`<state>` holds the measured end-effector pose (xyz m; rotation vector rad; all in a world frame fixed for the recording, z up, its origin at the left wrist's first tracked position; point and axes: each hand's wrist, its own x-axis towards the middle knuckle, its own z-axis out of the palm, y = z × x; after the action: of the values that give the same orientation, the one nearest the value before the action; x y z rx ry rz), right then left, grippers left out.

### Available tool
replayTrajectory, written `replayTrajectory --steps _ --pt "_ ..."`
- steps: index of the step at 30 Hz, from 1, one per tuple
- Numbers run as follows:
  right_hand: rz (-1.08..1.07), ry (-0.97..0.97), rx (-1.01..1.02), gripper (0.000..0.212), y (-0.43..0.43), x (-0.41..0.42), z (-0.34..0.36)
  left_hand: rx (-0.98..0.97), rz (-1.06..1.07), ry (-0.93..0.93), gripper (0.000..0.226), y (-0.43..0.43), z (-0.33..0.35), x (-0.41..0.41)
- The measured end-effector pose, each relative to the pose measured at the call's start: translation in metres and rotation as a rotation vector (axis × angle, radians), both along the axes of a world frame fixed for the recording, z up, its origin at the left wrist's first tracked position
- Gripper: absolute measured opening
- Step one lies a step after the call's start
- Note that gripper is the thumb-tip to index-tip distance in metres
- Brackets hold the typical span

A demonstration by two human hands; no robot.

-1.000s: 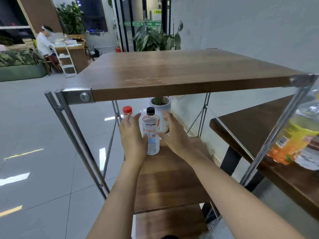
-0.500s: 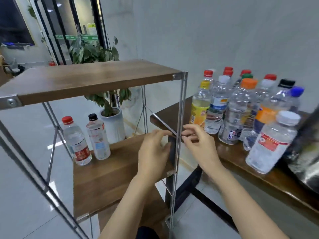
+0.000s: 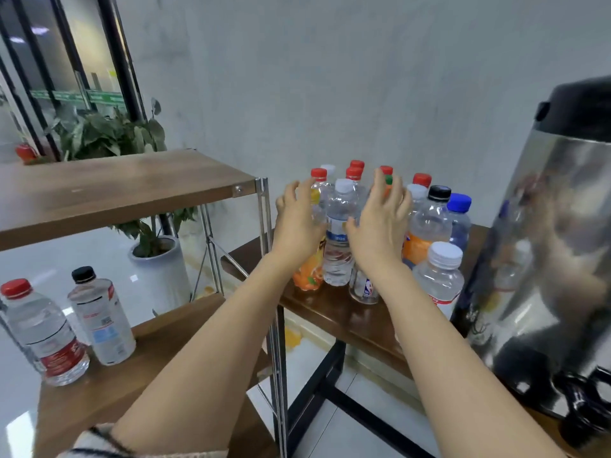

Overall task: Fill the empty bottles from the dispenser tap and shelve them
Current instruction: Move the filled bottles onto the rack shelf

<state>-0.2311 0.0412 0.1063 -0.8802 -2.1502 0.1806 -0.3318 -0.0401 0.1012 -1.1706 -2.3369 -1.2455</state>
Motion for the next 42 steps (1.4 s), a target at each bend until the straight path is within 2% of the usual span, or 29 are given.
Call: replayTrajectory --steps 4,8,11,14,18,22,31,42 --pt "0.001 0.031 -0.047 0.097 0.014 -0.008 -0.006 -0.019 -0.027 -0.115 0.078 0.016 -0.01 -0.019" --pt "0.029 0.138 -0.034 0.089 0.019 -0.008 -0.014 0.107 -0.085 -0.179 0.082 0.02 -0.023 -0.022" --pt "0.084 0.128 0.023 0.08 0.02 -0.005 -0.019 0.174 -0.111 -0.15 0.09 0.019 -0.035 -0.02" --pt "0.122 0.087 0.09 0.079 0.016 -0.002 -0.022 0.215 -0.153 -0.13 0.093 0.018 -0.043 -0.016" --pt "0.182 0.055 0.029 0.089 0.007 0.0 -0.028 0.223 -0.15 -0.111 0.092 0.014 -0.05 -0.012" --pt "0.257 0.089 0.016 0.084 0.001 0.005 -0.03 0.248 -0.16 -0.066 0.089 0.001 -0.052 0.003" --pt "0.358 0.208 -0.052 0.087 -0.036 0.034 -0.036 0.247 -0.147 -0.026 0.093 -0.061 -0.045 0.039" --pt "0.627 0.165 -0.163 0.086 -0.124 0.043 -0.034 0.253 -0.036 -0.005 0.094 -0.174 -0.038 0.046"
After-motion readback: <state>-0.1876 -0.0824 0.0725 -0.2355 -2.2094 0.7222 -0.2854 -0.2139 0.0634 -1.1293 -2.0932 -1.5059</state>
